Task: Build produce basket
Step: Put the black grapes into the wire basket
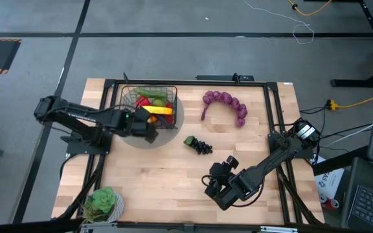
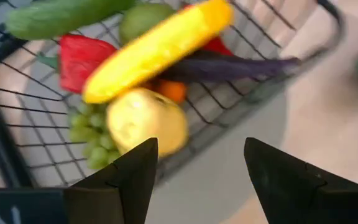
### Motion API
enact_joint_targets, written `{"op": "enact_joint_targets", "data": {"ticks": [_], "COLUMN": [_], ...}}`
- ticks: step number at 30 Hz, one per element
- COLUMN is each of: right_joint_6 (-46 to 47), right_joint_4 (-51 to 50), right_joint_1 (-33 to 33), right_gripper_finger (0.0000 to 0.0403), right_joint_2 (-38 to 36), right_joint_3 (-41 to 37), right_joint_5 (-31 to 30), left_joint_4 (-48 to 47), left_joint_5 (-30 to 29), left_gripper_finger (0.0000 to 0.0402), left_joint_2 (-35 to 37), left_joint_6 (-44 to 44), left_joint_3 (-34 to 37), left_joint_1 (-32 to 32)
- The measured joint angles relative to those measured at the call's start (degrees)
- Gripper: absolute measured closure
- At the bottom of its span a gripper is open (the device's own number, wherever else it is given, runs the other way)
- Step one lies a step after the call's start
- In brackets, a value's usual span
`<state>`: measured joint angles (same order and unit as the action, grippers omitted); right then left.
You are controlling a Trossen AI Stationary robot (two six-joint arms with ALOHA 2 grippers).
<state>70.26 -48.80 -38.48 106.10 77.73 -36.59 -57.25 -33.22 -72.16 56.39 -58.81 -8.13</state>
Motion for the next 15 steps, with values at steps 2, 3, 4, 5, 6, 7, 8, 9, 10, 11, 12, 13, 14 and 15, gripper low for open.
{"op": "enact_joint_targets", "data": {"ticks": [2,3,4,5,6,7,8,9,10,11,12,13,14,15], "right_joint_6": [0.0,0.0,0.0,0.0,0.0,0.0,0.0,0.0,0.0,0.1,0.0,-0.1,-0.5,-1.2], "right_joint_4": [0.0,0.0,0.0,0.0,0.0,0.2,0.4,0.5,0.3,0.1,-0.3,-1.0,-2.1,-3.5], "right_joint_1": [0.0,0.0,0.0,0.0,0.0,0.1,0.2,0.5,1.0,1.5,2.2,3.0,3.9,4.9], "right_gripper_finger": [0.0181,0.0181,0.0181,0.0181,0.0181,0.0181,0.0181,0.0181,0.0181,0.0181,0.0181,0.0181,0.0181,0.0181], "right_joint_2": [0.0,0.0,0.0,0.0,0.0,0.0,0.0,0.0,0.0,0.0,0.0,0.0,0.0,0.0], "right_joint_3": [0.0,0.0,0.0,0.0,0.0,0.0,0.0,0.0,0.0,0.0,0.0,0.0,0.0,0.0], "right_joint_5": [-1.0,-2.0,-3.3,-4.5,-5.6,-5.9,-5.7,-5.0,-3.7,-2.0,-0.2,1.3,2.3,2.7], "left_joint_4": [0.3,0.6,1.0,1.1,1.1,1.4,1.9,2.3,2.8,3.8,5.1,6.4,7.5,8.7], "left_joint_5": [0.2,0.2,0.2,0.1,-0.2,-0.3,-0.2,0.0,0.4,0.6,0.9,0.9,0.9,0.9], "left_gripper_finger": [0.0167,0.0167,0.0167,0.0167,0.0167,0.0166,0.0166,0.0166,0.0166,0.0166,0.0166,0.0166,0.0166,0.0166], "left_joint_2": [-0.1,-0.3,-0.6,-0.6,-0.6,-0.6,-0.8,-1.1,-1.5,-1.9,-2.1,-2.2,-2.2,-2.1], "left_joint_6": [0.6,0.6,0.4,0.2,0.7,1.5,1.7,1.3,0.2,-0.5,-0.9,-1.0,-1.2,-1.7], "left_joint_3": [0.0,0.0,0.0,0.0,0.0,0.0,0.0,0.0,0.0,0.0,0.0,0.0,0.0,0.0], "left_joint_1": [-2.4,-3.4,-4.3,-5.1,-5.9,-6.9,-7.9,-8.9,-9.7,-10.5,-11.1,-11.8,-12.4,-13.0]}}
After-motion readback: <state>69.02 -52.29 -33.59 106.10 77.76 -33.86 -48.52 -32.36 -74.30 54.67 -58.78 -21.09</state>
